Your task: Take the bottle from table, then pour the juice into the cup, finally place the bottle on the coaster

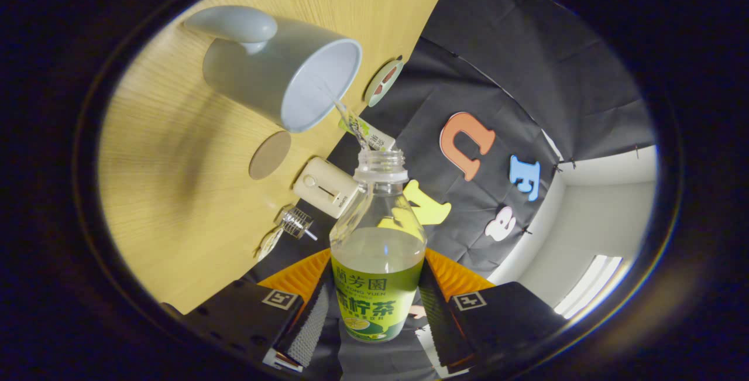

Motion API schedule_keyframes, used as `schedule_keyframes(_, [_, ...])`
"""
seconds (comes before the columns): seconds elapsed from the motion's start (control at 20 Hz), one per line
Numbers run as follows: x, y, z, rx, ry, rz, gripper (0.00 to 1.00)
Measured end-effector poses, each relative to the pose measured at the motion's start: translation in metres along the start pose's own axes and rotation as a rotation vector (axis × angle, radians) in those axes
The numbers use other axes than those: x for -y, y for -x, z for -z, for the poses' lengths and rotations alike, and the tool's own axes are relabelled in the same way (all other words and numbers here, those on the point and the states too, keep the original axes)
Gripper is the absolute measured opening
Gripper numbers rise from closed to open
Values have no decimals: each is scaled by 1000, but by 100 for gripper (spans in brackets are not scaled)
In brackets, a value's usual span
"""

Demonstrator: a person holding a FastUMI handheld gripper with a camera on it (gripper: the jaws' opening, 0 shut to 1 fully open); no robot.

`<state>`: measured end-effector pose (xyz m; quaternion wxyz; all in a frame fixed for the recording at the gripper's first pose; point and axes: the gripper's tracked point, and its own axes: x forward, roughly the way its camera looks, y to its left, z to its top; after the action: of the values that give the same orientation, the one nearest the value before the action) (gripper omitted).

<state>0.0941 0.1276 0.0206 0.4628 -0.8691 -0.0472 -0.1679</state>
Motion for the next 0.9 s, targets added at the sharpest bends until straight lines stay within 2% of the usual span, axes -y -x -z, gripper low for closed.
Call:
schedule_keyframes(0.35, [7,-2,-4,0,135,1,81])
schedule_keyframes(0.9, [23,2,-10,4,256,31,81])
